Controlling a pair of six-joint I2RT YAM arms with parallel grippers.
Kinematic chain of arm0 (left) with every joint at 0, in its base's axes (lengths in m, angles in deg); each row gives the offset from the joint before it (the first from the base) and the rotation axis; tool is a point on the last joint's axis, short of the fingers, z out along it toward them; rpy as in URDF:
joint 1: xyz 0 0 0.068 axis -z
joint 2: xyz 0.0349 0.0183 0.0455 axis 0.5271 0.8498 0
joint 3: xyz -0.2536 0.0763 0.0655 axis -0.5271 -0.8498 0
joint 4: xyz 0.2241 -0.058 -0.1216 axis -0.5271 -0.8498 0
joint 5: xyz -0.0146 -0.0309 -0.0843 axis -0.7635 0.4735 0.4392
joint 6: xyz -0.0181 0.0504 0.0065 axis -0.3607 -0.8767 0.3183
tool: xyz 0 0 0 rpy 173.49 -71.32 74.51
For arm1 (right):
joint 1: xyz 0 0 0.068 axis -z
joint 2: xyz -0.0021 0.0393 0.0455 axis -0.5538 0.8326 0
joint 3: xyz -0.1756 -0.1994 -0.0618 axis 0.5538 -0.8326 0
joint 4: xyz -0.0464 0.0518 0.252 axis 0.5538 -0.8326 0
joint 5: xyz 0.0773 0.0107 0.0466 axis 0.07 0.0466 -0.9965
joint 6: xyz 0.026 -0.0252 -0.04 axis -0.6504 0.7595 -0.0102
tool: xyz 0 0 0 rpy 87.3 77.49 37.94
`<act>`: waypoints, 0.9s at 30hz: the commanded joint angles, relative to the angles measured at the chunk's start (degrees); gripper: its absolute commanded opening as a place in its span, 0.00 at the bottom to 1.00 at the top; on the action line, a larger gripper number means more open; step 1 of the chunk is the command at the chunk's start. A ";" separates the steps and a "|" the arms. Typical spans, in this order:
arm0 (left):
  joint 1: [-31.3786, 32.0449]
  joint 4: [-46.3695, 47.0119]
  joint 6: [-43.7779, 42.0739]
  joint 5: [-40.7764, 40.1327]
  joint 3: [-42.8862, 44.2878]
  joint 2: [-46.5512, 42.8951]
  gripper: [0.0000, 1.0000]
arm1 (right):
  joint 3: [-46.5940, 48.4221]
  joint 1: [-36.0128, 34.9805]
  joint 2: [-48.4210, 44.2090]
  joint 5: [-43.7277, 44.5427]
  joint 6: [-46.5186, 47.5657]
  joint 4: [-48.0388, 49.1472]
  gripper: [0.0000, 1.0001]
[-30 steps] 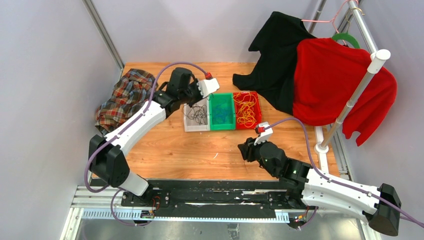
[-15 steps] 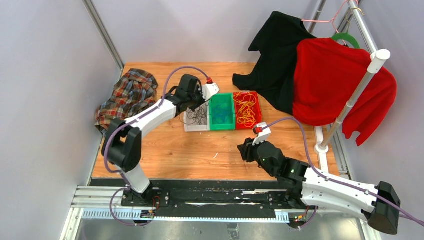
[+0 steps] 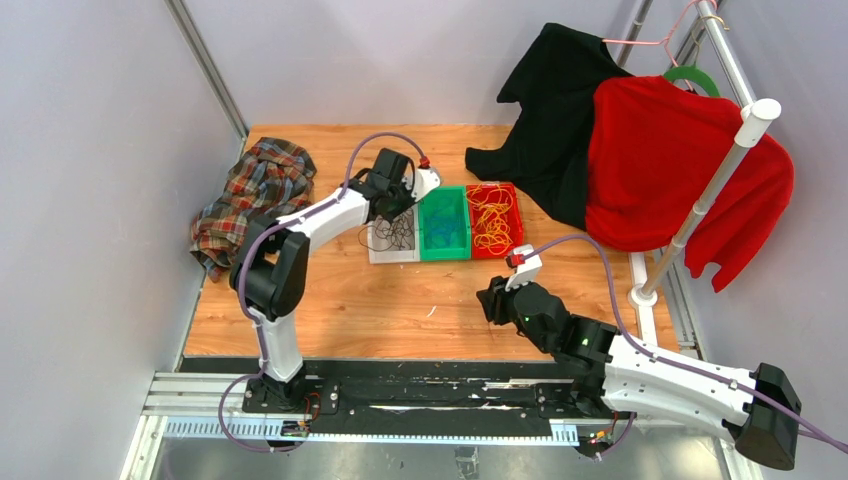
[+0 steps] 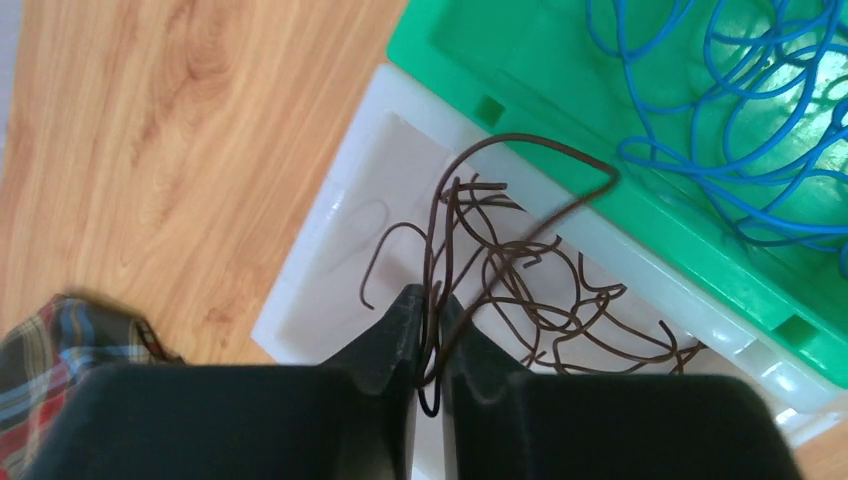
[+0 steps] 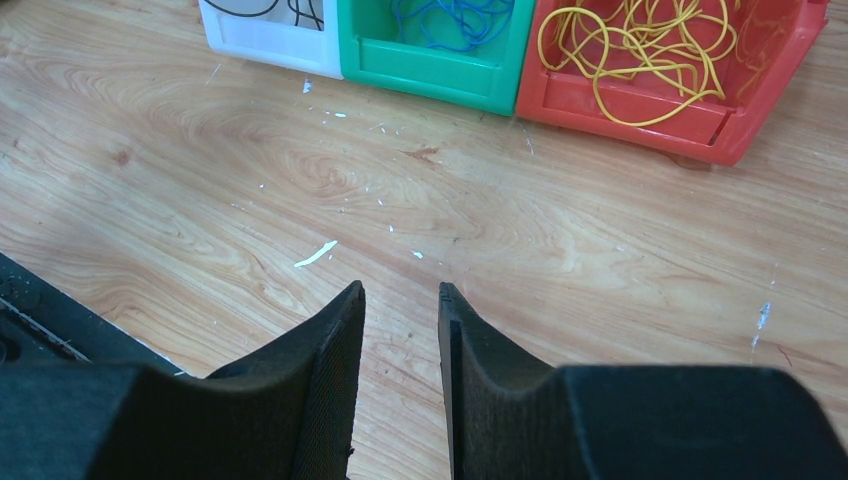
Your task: Untangle the cables
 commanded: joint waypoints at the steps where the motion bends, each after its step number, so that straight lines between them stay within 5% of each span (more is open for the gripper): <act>1: -0.94 -5.17 2.43 2.83 4.23 -1.34 0.25 | 0.81 0.98 -0.20 0.56 0.25 -0.73 0.33; 7: -1.71 -13.42 2.08 9.23 7.24 -4.76 0.56 | 0.81 1.15 -0.38 0.54 0.34 -0.94 0.33; 15: -2.47 -18.46 2.02 16.71 11.08 -7.63 0.72 | 0.54 1.16 -0.25 0.20 0.30 -0.72 0.33; 21: -2.41 -13.31 3.92 14.32 14.15 -3.96 0.63 | 0.36 1.16 0.49 0.20 -0.09 -0.01 0.33; 27: -2.39 -7.51 2.39 7.93 13.82 1.80 0.27 | 0.04 1.16 0.98 0.18 -0.32 0.18 0.33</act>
